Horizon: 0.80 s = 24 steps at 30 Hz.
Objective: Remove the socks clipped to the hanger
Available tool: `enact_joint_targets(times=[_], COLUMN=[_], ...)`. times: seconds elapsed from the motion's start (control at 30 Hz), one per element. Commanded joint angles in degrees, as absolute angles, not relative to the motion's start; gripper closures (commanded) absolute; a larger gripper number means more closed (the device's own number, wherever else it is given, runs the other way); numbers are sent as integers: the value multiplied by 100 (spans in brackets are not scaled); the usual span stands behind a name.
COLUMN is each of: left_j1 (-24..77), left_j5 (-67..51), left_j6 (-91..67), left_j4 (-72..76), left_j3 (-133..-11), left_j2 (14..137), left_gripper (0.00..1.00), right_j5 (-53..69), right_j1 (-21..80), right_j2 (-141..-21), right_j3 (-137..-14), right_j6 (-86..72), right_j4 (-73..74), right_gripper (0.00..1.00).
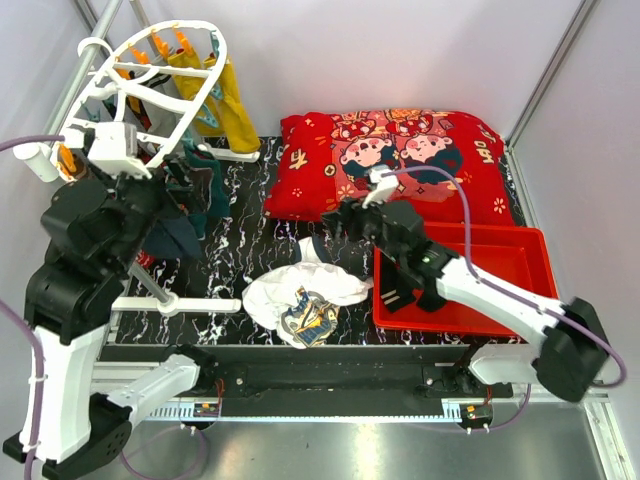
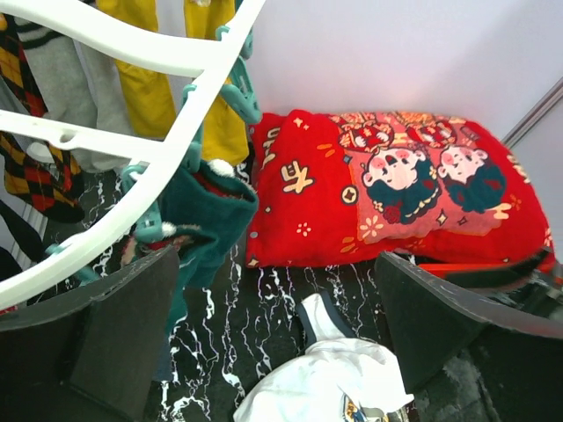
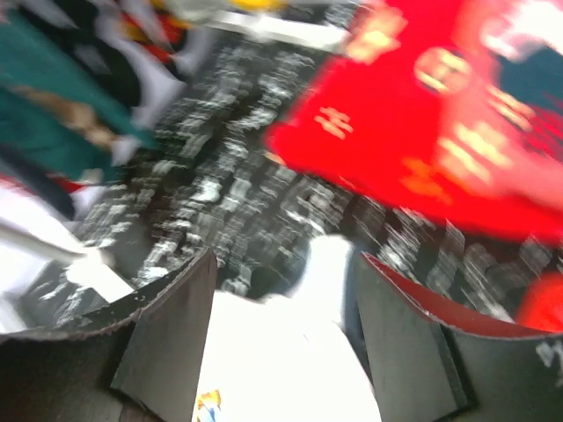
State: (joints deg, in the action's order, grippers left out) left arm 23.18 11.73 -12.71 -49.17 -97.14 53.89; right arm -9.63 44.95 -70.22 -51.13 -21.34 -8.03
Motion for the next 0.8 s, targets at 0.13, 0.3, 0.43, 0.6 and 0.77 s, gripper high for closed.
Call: enact_joint_targets(times=[0.13, 0.3, 0.43, 0.6, 0.77], left_j1=[2320, 2320, 2320, 2320, 2320], left_j5=[1055, 740, 580, 984, 976], left_j6=[-1327, -1257, -1239, -1266, -1292], left_j4=[-4720, -4720, -4641, -4640, -4737], left_j3=[-9615, -9484, -9194, -9009, -9088], left_j2=[5001, 4694, 4360, 4131, 4052], left_gripper=[1, 1, 1, 1, 1], right_j5=[1149, 1880, 2073, 2153, 1390], right_j1=[4491, 4649, 4816, 5053, 5528], right_j2=[-8831, -10088, -10835, -11706, -12329], right_j3=[-6378, -7241, -7961, -8515, -9263], right_j6=[-1441, -1433, -1205, -1047, -73], right_j4=[-3795, -4306, -4490, -5054, -4624], right_gripper=[29, 29, 28, 27, 26])
